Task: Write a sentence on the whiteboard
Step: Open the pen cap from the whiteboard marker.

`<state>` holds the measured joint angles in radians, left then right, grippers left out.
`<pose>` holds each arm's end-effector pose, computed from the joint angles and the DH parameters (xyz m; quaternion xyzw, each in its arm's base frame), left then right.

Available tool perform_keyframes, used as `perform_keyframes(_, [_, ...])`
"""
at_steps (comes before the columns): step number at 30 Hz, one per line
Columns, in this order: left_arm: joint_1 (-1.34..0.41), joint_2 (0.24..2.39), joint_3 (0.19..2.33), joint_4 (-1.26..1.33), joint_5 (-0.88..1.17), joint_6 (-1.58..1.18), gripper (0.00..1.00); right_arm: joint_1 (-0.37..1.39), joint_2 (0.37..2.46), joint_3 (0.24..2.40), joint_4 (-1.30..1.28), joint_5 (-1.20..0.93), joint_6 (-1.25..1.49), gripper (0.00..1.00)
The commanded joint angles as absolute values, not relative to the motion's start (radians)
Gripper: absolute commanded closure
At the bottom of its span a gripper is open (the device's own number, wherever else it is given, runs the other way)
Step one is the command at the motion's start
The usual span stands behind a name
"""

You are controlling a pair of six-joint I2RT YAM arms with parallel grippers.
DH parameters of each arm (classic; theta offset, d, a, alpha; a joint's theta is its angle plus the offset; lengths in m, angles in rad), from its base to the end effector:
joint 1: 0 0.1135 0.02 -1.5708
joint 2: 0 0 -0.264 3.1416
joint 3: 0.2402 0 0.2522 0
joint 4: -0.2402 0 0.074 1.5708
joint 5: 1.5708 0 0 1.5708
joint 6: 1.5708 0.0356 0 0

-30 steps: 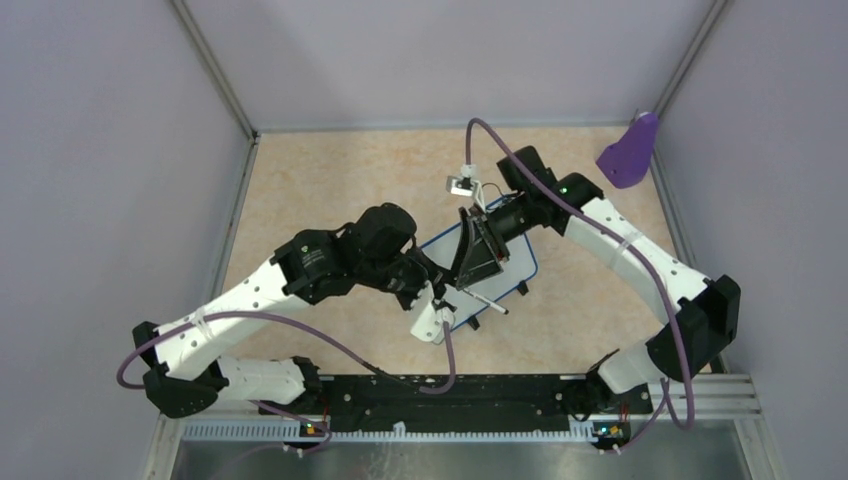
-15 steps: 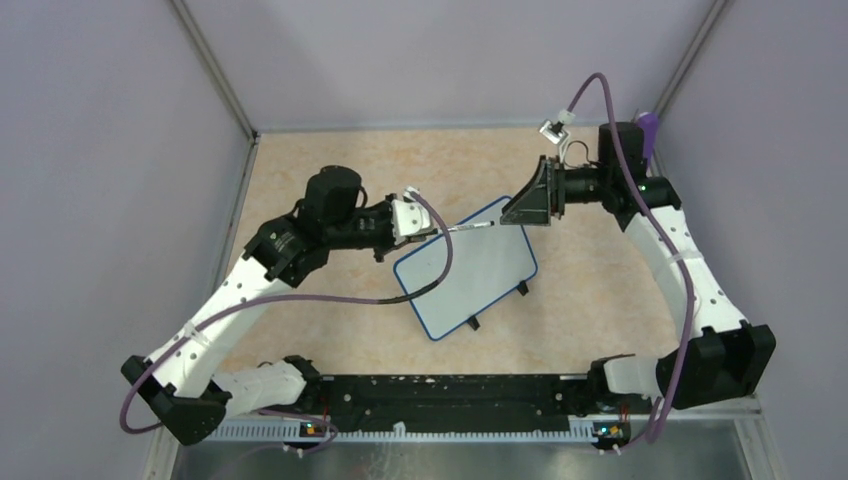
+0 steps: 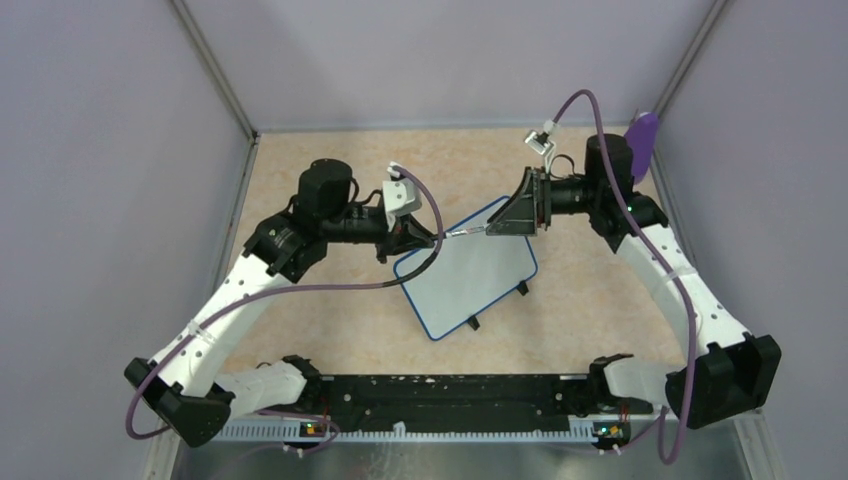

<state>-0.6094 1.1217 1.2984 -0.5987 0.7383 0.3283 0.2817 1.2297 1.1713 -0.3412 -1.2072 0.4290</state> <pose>0.1728 -0.1499 0.4124 0.5287 0.6099 -0.3709 0.4593 0.2401 0.1041 0.3742 -0.2624 0.7073 0.6018 0.2620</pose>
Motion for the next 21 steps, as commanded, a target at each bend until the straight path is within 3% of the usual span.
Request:
perform_keyframes(1, [-0.605, 1.131, 1.3, -0.544, 0.822, 0.28, 1.0, 0.313, 1.171, 1.169, -0.259, -1.211, 0.467, 0.35])
perform_keyframes(7, [-0.606, 1.168, 1.307, -0.515, 0.83, 0.241, 1.0, 0.335, 1.163, 1.139, -0.193, -1.211, 0.529, 0.48])
perform_keyframes(21, [-0.607, 1.255, 1.344, -0.473, 0.894, 0.188, 1.0, 0.385, 1.17, 1.131, -0.231, -1.185, 0.481, 0.59])
